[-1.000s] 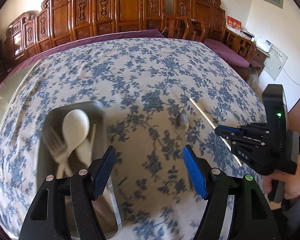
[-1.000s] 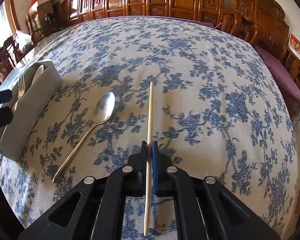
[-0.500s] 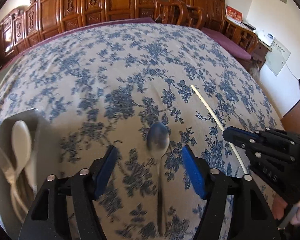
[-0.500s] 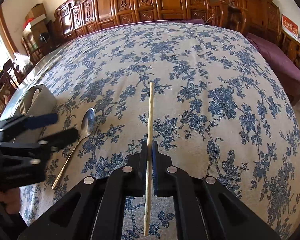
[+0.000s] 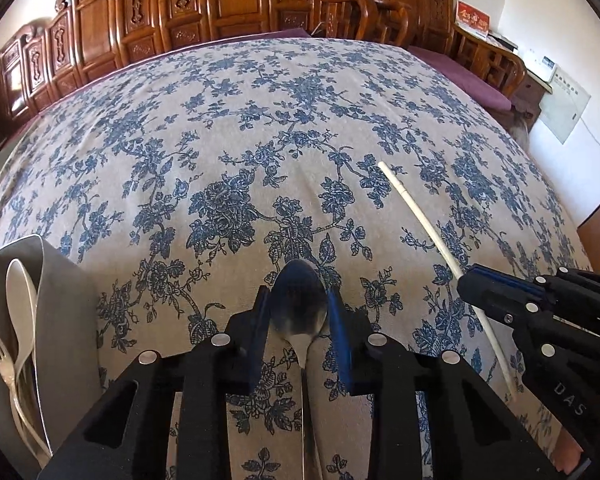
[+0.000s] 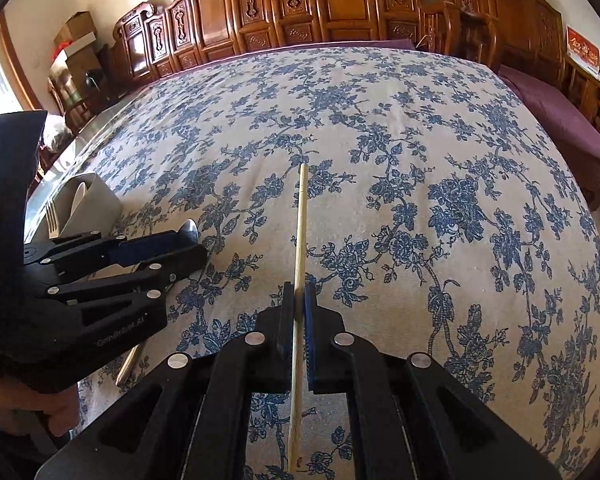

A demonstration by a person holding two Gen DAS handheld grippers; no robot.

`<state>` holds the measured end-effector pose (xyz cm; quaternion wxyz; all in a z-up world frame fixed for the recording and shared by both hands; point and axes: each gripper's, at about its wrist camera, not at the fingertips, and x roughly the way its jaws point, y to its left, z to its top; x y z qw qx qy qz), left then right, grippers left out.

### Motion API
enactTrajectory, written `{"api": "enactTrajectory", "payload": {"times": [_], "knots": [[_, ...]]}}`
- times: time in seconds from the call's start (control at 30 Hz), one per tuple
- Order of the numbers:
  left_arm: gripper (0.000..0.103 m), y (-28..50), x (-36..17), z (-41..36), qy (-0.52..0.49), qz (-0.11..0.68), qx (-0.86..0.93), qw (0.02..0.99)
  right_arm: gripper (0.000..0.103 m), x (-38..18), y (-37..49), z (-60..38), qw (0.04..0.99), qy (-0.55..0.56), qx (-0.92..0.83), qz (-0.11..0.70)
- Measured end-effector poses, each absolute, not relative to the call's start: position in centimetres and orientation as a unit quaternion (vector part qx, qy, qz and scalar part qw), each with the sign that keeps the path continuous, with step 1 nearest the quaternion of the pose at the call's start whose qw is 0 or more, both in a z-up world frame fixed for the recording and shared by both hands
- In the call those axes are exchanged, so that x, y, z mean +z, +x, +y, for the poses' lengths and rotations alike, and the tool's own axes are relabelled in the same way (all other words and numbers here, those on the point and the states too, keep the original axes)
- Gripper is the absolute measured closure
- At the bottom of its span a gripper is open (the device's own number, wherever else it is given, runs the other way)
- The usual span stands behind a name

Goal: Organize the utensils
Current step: 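Close the left tool on the metal spoon's handle and lift it, then carry the metal spoon into the grey tray and open the left tool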

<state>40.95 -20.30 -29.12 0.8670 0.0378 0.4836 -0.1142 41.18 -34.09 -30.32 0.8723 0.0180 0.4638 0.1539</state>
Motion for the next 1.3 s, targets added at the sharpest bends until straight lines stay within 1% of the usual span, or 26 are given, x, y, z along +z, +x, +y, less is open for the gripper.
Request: {"api": "enactTrajectory", "payload": {"times": [0.23,0.57,0.87,1.07,1.3], "knots": [[0.077,39.5,-27.6,-19.0,0.033,0.474,-0.124,0.871,0.097,-29.8,41.2,-33.1,0.875,0.016,0.161,0.456],[0.077,36.8,-21.8,-15.3,0.009,0.422,-0.121,0.898,0.097,-28.6,40.7,-30.4,0.880,-0.003,0.173,0.442],[0.077,35.0,-17.9,-11.7,-0.002,0.393,-0.110,0.913,0.097,-27.5,39.7,-27.4,0.884,-0.037,0.188,0.426],[0.077,34.3,-16.9,-8.9,-0.003,0.387,-0.092,0.917,0.097,-27.1,39.3,-25.5,0.880,-0.035,0.212,0.423],[0.077,34.8,-17.8,-5.0,-0.015,0.395,-0.061,0.917,0.097,-27.4,38.7,-23.9,0.874,-0.048,0.226,0.426]]}}
